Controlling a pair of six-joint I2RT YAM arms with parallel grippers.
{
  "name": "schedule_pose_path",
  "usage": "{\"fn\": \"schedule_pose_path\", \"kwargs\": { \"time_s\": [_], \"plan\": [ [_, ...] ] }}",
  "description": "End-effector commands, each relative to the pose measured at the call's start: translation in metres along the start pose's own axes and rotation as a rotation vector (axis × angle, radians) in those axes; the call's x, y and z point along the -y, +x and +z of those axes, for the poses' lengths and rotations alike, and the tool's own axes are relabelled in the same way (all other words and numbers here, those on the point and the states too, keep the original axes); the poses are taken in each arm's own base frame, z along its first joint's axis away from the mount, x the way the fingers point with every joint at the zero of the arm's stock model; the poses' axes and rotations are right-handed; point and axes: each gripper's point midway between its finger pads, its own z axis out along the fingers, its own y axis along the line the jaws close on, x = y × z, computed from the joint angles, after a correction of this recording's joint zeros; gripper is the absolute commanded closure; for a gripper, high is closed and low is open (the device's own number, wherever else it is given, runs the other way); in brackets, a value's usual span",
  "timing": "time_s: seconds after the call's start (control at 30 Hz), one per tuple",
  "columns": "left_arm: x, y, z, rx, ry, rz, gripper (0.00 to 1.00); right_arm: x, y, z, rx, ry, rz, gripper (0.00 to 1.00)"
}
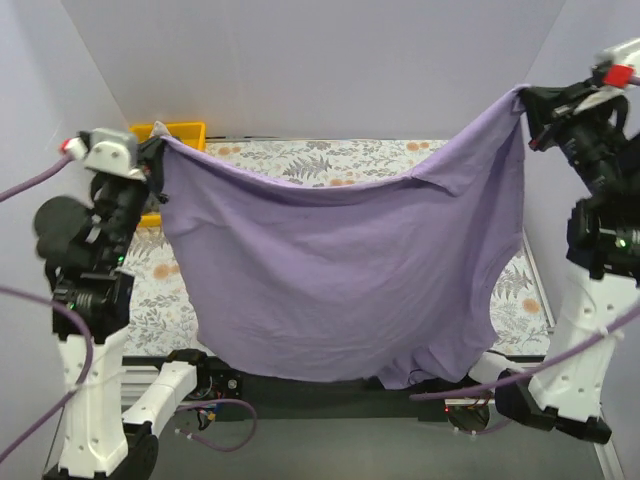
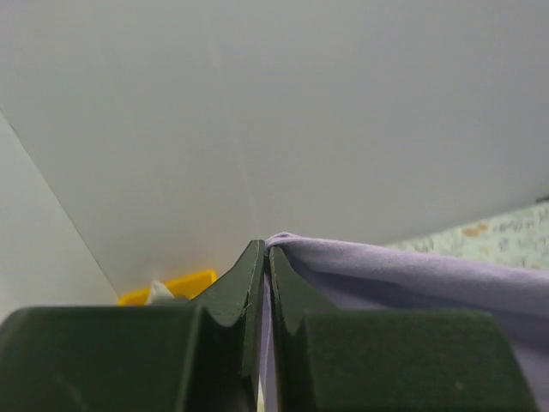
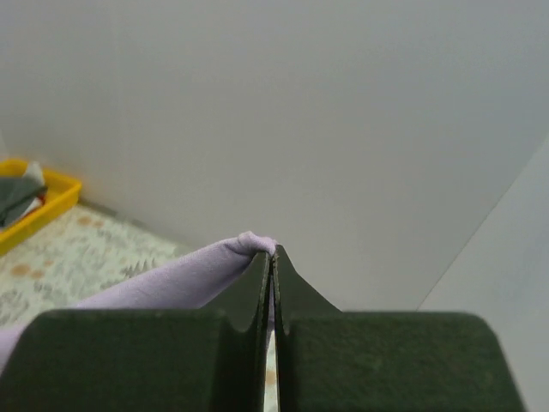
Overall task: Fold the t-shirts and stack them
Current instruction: Flatten the tshirt out
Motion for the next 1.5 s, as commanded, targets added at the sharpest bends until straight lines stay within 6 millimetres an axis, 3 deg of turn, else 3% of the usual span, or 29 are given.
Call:
{"fn": "schedule_pose_path", "kwargs": {
  "time_s": [0.0,0.03,0.07,0.1,0.13,0.17,0.2,0.23,0.3,0.33,0.4,0.43,0.47,0.5,0.53,0.57,0.6,0.63,0.7,0.73,0.8,0.87,1.0,1.07,1.1,1.23,1.47],
  "plan": [
    [0.009,0.092,0.03,-0.211,0.053,0.012,1.0,-0.001,0.078,0.031,-0.143,-0.123,0.05,0.99],
    [0.013,0.111,0.034,-0.246,0.07,0.012,1.0,0.003,0.114,0.042,-0.212,-0.122,0.081,0.99],
    [0.014,0.129,0.043,-0.272,0.074,0.007,1.0,0.005,0.132,0.049,-0.243,-0.119,0.083,0.99],
    [0.018,0.17,0.043,-0.348,0.085,0.005,1.0,0.006,0.15,0.055,-0.275,-0.122,0.08,0.99],
    [0.022,0.192,0.047,-0.383,0.109,0.011,1.0,0.004,0.187,0.066,-0.342,-0.145,0.084,0.99],
    [0.023,0.207,0.053,-0.382,0.109,0.016,1.0,0.002,0.205,0.072,-0.369,-0.156,0.078,0.99],
    [0.029,0.24,0.05,-0.432,0.131,0.022,1.0,-0.001,0.223,0.076,-0.397,-0.165,0.075,0.99],
    [0.034,0.271,0.053,-0.488,0.152,0.017,1.0,-0.009,0.257,0.085,-0.455,-0.19,0.075,0.99],
    [0.034,0.298,0.064,-0.5,0.153,0.021,1.0,-0.012,0.285,0.097,-0.493,-0.2,0.067,0.99],
    [0.04,0.334,0.068,-0.571,0.179,0.017,1.0,-0.014,0.318,0.107,-0.547,-0.207,0.082,0.99],
    [0.041,0.358,0.082,-0.586,0.182,0.015,1.0,-0.008,0.34,0.122,-0.57,-0.198,0.07,0.99],
    [0.045,0.388,0.086,-0.642,0.207,0.007,1.0,-0.003,0.373,0.13,-0.625,-0.186,0.081,0.99],
    [0.046,0.391,0.099,-0.61,0.214,0.01,1.0,0.005,0.374,0.144,-0.611,-0.167,0.073,0.99],
    [0.048,0.402,0.105,-0.618,0.227,0.003,1.0,0.007,0.407,0.151,-0.661,-0.166,0.091,0.99],
    [0.05,0.413,0.11,-0.627,0.242,0.004,1.0,0.011,0.417,0.157,-0.675,-0.152,0.087,0.99],
    [0.051,0.435,0.121,-0.654,0.252,0.007,1.0,0.014,0.428,0.162,-0.687,-0.144,0.086,0.99],
    [0.05,0.446,0.127,-0.67,0.247,0.007,1.0,0.021,0.425,0.174,-0.671,-0.134,0.068,0.99],
    [0.051,0.477,0.129,-0.721,0.25,0.0,1.0,0.023,0.453,0.177,-0.712,-0.127,0.07,0.99],
    [0.043,0.489,0.148,-0.725,0.235,0.011,1.0,0.029,0.476,0.187,-0.734,-0.118,0.061,0.99],
    [0.044,0.512,0.146,-0.763,0.242,0.003,1.0,0.032,0.482,0.189,-0.744,-0.104,0.055,0.99],
    [0.039,0.518,0.158,-0.756,0.24,-0.001,1.0,0.034,0.495,0.19,-0.766,-0.098,0.055,0.99],
    [0.039,0.534,0.156,-0.791,0.251,-0.009,1.0,0.034,0.502,0.191,-0.779,-0.101,0.057,0.99],
    [0.043,0.538,0.155,-0.799,0.282,0.001,1.0,0.027,0.496,0.183,-0.795,-0.119,0.087,0.99],
    [0.041,0.544,0.151,-0.825,0.275,0.006,1.0,0.019,0.509,0.168,-0.839,-0.138,0.106,0.99],
    [0.038,0.545,0.151,-0.832,0.265,0.01,1.0,0.001,0.509,0.169,-0.844,-0.169,0.102,0.99],
    [0.027,0.552,0.146,-0.89,0.199,0.013,1.0,-0.011,0.526,0.159,-0.907,-0.184,0.122,0.99],
    [0.016,0.553,0.138,-0.915,0.148,0.017,1.0,-0.014,0.532,0.175,-0.897,-0.17,0.14,0.99]
  ]
}}
